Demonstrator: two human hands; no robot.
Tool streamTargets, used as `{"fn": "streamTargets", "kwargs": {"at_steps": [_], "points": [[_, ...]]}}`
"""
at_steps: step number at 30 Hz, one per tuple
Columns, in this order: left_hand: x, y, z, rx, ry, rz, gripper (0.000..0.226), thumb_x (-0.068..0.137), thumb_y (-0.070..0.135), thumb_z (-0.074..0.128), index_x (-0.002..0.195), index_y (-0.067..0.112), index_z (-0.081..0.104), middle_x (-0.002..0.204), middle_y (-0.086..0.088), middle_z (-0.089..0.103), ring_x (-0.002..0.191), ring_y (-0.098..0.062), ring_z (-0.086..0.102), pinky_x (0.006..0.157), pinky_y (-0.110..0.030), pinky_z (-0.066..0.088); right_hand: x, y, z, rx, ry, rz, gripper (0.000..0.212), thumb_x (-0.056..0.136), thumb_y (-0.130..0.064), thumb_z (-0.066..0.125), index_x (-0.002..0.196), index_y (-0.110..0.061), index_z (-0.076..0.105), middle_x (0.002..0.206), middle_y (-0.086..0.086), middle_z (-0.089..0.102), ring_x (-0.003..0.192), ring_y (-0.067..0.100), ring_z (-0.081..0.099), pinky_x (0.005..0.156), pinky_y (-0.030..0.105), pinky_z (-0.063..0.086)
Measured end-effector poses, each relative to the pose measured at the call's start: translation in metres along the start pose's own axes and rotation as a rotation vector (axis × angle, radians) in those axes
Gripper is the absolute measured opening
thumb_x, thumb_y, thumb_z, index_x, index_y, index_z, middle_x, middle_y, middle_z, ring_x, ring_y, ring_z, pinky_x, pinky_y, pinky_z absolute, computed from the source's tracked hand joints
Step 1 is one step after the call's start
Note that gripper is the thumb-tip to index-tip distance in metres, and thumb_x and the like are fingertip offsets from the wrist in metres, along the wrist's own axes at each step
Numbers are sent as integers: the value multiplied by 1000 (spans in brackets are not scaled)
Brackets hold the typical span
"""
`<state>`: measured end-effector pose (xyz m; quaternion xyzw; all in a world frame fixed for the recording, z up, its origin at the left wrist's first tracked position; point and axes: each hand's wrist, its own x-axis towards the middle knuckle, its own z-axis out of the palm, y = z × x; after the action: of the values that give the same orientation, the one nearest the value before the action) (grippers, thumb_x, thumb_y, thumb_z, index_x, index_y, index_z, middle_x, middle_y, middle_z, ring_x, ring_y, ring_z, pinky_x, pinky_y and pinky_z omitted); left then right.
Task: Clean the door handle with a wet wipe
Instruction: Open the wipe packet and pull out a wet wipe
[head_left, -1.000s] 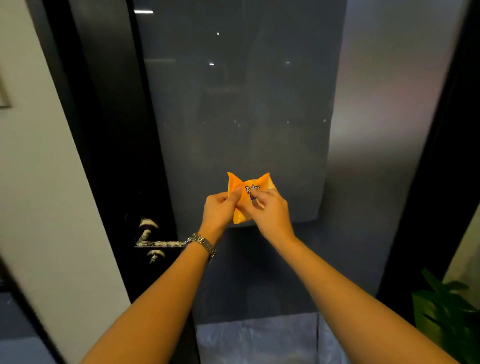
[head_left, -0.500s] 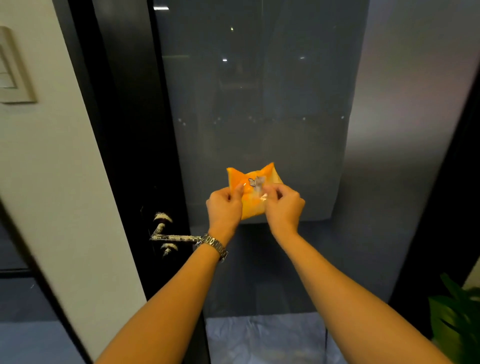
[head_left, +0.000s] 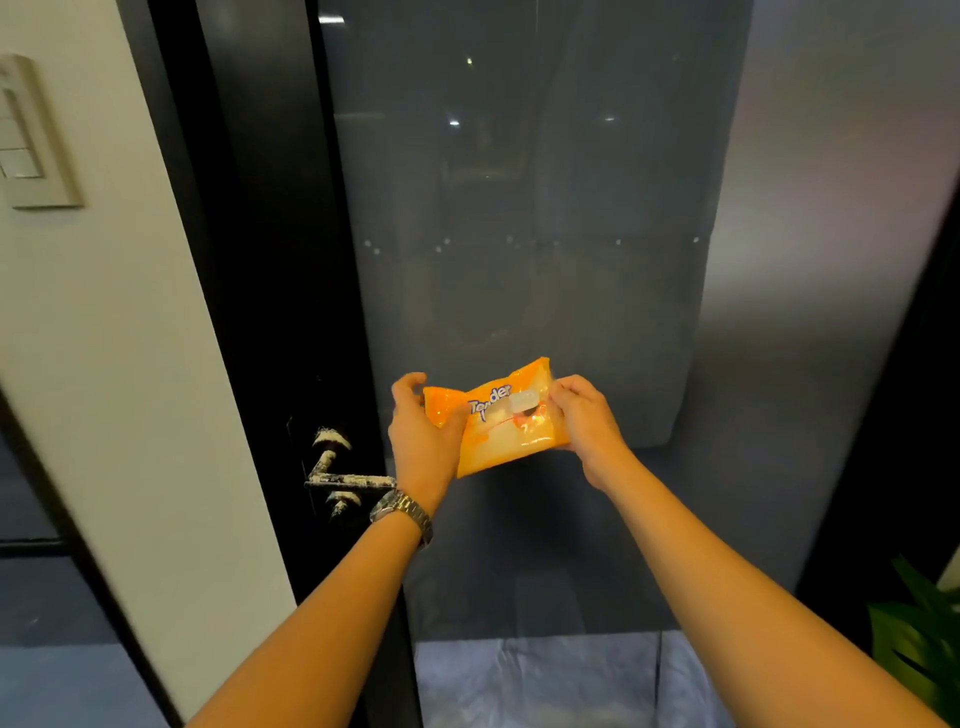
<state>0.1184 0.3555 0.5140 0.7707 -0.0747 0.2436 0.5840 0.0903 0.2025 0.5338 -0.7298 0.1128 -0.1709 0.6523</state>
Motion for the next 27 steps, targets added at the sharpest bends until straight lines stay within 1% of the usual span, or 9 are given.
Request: {"fn": "streamTargets", "kwargs": {"at_steps": [2,4,7,9,13,18,22,25,27], "points": [[0,5,0,76,-99,195,34,76,18,72,107,19,57,125,-1,48,110,-13,45,92,-31,42,0,-3,2,-8,0,7,15,97,-19,37,89,-18,49,99,6,54,91,24,55,84,45,51],[2,6,1,257,-224,377,18,76,26,72,94,23,69,141,-4,39,130,-21,33,107,-45,29,-1,-5,0,1,9,3,15,97,-20,37,88,-19,48,94,4,53,92,25,55,88,49,51],[4,9,2,560,-362,477,20,83,38,62,100,31,70,150,2,30,142,-22,11,111,-58,-2,-3,-3,-3,-43,10,-21,21,96,-18,37,78,-24,45,87,2,52,87,22,54,85,46,51],[1,10,5,720,-406,498,25,88,43,52,107,36,66,149,7,32,142,-19,10,110,-59,-6,-5,-2,-3,-67,14,-35,21,96,-17,37,78,-23,46,85,2,52,81,19,53,75,38,49],[-10,12,11,856,-440,502,30,93,43,43,114,35,62,143,10,41,138,-16,21,110,-59,-1,-5,2,-3,-118,31,-26,12,95,-16,39,87,-15,48,81,1,50,71,13,49,60,25,41],[-12,7,16,706,-450,459,25,90,35,51,99,23,71,136,10,49,133,-13,26,112,-54,-3,-10,3,-5,-68,12,9,10,94,-17,42,88,-15,50,80,1,50,67,11,47,55,23,38],[-13,6,16,593,-397,425,18,84,30,57,84,17,69,116,7,62,118,-14,42,113,-52,12,-15,5,-7,87,5,25,12,92,-23,53,102,-17,51,94,3,57,74,14,57,55,25,46],[-15,7,16,491,-355,362,16,80,29,59,76,14,65,84,2,65,92,-16,53,97,-43,38,-21,11,-6,304,-40,63,33,87,-30,62,114,-14,51,101,6,62,84,19,64,60,30,53],[-17,11,15,434,-342,268,18,80,29,61,78,11,63,77,-1,61,80,-19,56,72,-30,46,-26,18,-3,405,-140,84,34,85,-32,62,113,-17,53,102,6,66,88,21,66,68,33,55]]}}
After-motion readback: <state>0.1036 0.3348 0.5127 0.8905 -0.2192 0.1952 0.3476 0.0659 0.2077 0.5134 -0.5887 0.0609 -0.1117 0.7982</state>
